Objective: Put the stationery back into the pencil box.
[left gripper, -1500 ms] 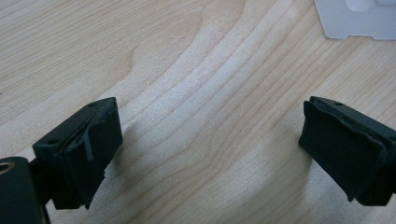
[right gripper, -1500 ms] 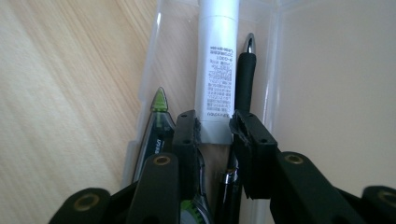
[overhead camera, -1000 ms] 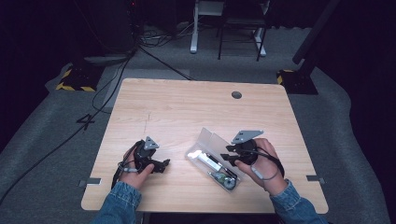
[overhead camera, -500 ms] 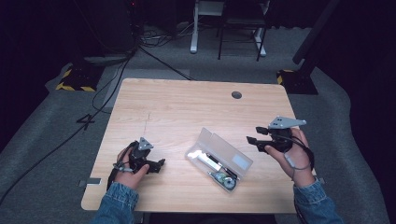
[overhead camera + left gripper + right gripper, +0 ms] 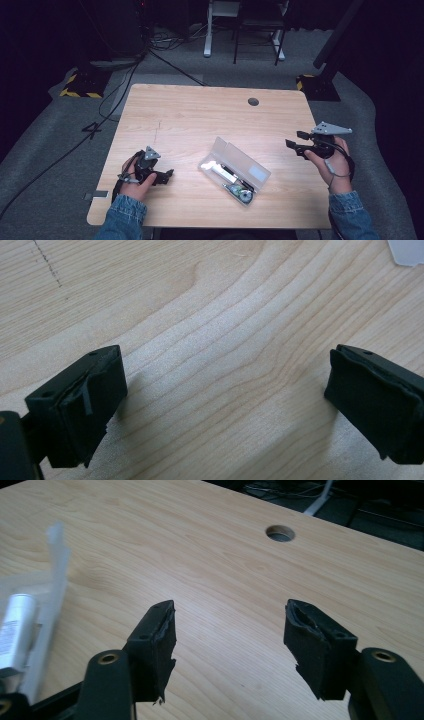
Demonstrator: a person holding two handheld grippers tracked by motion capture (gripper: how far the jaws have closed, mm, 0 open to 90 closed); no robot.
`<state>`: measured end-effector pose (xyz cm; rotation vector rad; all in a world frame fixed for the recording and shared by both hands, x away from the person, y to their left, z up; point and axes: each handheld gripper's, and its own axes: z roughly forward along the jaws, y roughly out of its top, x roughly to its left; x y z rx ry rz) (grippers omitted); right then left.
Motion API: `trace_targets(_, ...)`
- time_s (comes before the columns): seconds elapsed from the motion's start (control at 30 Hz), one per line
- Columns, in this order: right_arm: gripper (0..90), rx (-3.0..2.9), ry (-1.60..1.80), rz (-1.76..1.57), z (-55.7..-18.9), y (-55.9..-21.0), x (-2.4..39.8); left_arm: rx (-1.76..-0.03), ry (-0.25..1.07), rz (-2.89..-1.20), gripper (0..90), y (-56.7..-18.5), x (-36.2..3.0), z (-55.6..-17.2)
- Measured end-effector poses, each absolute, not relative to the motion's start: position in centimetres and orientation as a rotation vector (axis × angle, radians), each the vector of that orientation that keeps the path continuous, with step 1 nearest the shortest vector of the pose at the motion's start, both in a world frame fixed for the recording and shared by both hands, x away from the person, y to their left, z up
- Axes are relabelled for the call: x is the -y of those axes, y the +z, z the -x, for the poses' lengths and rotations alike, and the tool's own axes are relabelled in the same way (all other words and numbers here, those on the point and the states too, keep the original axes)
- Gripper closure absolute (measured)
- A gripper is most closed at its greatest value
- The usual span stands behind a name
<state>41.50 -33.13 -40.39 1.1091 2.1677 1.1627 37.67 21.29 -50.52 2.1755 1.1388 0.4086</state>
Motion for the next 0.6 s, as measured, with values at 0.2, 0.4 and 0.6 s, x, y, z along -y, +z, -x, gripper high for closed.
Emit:
trace_targets(0.2, 38.4, -2.128, 1.124, -1.181, -42.0, -42.3, 35.4, -1.15, 0.409, -2.17, 0.4, -50.6, -21.3, -37.9)
trace_targets(0.4, 37.3, -2.117, 1.087, -1.22, -42.4, -44.8, 36.9, -1.161, 0.41, -2.16, 0.2, -50.6, -21.2, -38.4)
trace_targets(0.6, 35.2, -2.155, 1.039, -1.229, -43.0, -47.8, 37.4, -1.161, 0.418, -2.16, 0.2, -50.6, -21.1, -38.8)
